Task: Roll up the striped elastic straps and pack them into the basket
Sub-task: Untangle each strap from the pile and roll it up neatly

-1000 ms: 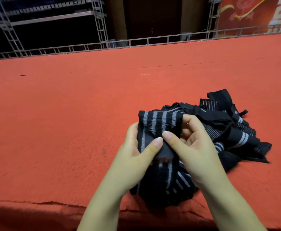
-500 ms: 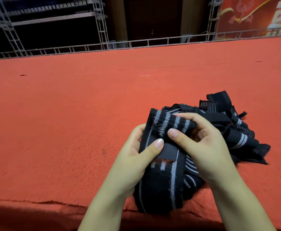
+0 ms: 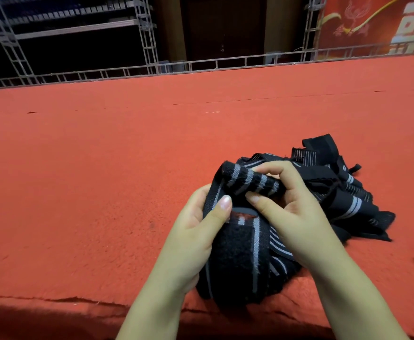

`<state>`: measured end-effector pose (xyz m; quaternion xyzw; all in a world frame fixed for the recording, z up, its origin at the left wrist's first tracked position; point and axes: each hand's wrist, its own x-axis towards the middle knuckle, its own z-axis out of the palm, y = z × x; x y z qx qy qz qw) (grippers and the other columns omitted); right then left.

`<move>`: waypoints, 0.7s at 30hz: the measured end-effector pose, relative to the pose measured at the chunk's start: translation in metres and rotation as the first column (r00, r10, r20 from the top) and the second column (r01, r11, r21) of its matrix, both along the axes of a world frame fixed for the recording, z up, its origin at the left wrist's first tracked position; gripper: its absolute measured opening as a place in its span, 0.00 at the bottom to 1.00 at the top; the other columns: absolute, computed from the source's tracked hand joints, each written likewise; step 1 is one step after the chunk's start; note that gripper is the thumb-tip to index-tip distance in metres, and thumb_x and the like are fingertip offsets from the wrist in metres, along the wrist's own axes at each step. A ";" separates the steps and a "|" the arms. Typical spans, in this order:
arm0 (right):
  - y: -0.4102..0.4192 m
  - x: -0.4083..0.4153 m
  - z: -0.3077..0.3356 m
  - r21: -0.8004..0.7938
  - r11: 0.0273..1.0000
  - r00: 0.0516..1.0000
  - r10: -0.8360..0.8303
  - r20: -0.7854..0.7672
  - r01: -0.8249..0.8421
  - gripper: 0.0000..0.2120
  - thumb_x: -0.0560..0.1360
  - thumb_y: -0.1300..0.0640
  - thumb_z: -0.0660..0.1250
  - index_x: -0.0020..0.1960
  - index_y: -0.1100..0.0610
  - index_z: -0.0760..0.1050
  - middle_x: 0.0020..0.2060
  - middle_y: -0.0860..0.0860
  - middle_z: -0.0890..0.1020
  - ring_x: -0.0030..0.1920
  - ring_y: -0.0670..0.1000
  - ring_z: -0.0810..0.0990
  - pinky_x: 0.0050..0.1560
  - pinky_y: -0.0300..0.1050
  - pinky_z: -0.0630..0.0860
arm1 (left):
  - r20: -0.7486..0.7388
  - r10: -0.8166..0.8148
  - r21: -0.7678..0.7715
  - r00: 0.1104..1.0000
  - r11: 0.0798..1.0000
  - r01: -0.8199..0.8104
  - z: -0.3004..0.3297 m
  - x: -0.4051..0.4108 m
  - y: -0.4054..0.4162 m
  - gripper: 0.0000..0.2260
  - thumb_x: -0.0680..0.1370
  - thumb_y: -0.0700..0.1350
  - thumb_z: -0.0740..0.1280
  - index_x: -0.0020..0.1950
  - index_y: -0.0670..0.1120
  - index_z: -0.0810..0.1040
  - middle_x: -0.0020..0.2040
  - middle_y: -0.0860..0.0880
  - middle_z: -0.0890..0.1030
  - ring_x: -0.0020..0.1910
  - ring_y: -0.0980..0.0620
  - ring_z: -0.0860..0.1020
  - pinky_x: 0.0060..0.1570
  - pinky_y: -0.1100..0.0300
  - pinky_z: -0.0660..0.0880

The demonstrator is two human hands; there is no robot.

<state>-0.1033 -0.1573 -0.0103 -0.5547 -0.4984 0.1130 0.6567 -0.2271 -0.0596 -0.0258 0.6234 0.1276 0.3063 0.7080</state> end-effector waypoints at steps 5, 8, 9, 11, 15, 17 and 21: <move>0.002 -0.005 -0.004 -0.109 0.994 0.997 0.011 0.075 -0.003 0.13 0.72 0.58 0.63 0.51 0.41 0.72 0.51 0.40 0.80 0.53 0.42 0.78 0.56 0.36 0.73 | -0.028 0.094 0.092 0.995 0.992 -0.091 0.004 0.004 -0.003 0.30 0.71 0.62 0.67 0.66 0.45 0.74 0.59 0.46 0.82 0.61 0.46 0.79 0.62 0.46 0.73; 0.001 -0.006 -0.005 -0.131 0.990 0.997 0.054 0.057 -0.047 0.14 0.72 0.58 0.62 0.52 0.41 0.72 0.52 0.40 0.79 0.55 0.42 0.78 0.58 0.36 0.73 | -0.012 0.123 0.109 0.992 0.987 -0.121 0.007 0.005 -0.005 0.29 0.71 0.63 0.66 0.65 0.47 0.75 0.59 0.46 0.82 0.61 0.44 0.79 0.64 0.41 0.72; 0.001 -0.006 -0.005 -0.132 0.990 0.997 0.058 0.051 -0.051 0.14 0.72 0.57 0.63 0.52 0.40 0.71 0.52 0.40 0.79 0.55 0.42 0.78 0.58 0.37 0.73 | -0.012 0.132 0.112 0.991 0.985 -0.130 0.007 0.005 -0.005 0.28 0.71 0.64 0.65 0.64 0.47 0.76 0.58 0.46 0.83 0.60 0.44 0.80 0.63 0.41 0.73; 0.002 -0.007 -0.006 -0.122 0.991 0.997 0.062 0.041 -0.056 0.12 0.71 0.55 0.65 0.51 0.40 0.71 0.53 0.39 0.79 0.56 0.42 0.77 0.59 0.38 0.73 | -0.010 0.153 0.119 0.988 0.981 -0.151 0.007 0.006 -0.005 0.25 0.71 0.65 0.65 0.60 0.51 0.79 0.55 0.47 0.84 0.56 0.46 0.82 0.58 0.45 0.75; 0.004 -0.012 -0.009 -0.048 0.997 0.997 0.056 0.053 -0.053 0.10 0.72 0.45 0.65 0.51 0.47 0.74 0.56 0.41 0.79 0.61 0.41 0.76 0.60 0.33 0.69 | -0.011 0.209 0.112 0.978 0.972 -0.206 0.006 0.008 -0.003 0.16 0.68 0.67 0.66 0.50 0.63 0.82 0.53 0.55 0.85 0.57 0.54 0.81 0.63 0.48 0.74; 0.007 -0.013 -0.011 -0.036 0.999 0.998 0.039 0.044 -0.037 0.11 0.73 0.44 0.62 0.50 0.48 0.76 0.57 0.41 0.79 0.63 0.42 0.75 0.63 0.34 0.67 | 0.001 0.226 0.105 0.974 0.969 -0.225 0.004 0.008 -0.001 0.21 0.65 0.69 0.66 0.52 0.60 0.82 0.55 0.55 0.84 0.58 0.55 0.80 0.65 0.47 0.73; 0.006 -0.012 -0.011 -0.080 0.995 0.998 0.060 0.011 -0.059 0.09 0.71 0.43 0.64 0.48 0.44 0.78 0.59 0.38 0.78 0.65 0.41 0.73 0.66 0.37 0.67 | 0.019 0.231 0.112 0.973 0.966 -0.232 0.001 0.005 0.001 0.28 0.65 0.65 0.67 0.62 0.54 0.76 0.58 0.53 0.83 0.60 0.56 0.79 0.66 0.49 0.72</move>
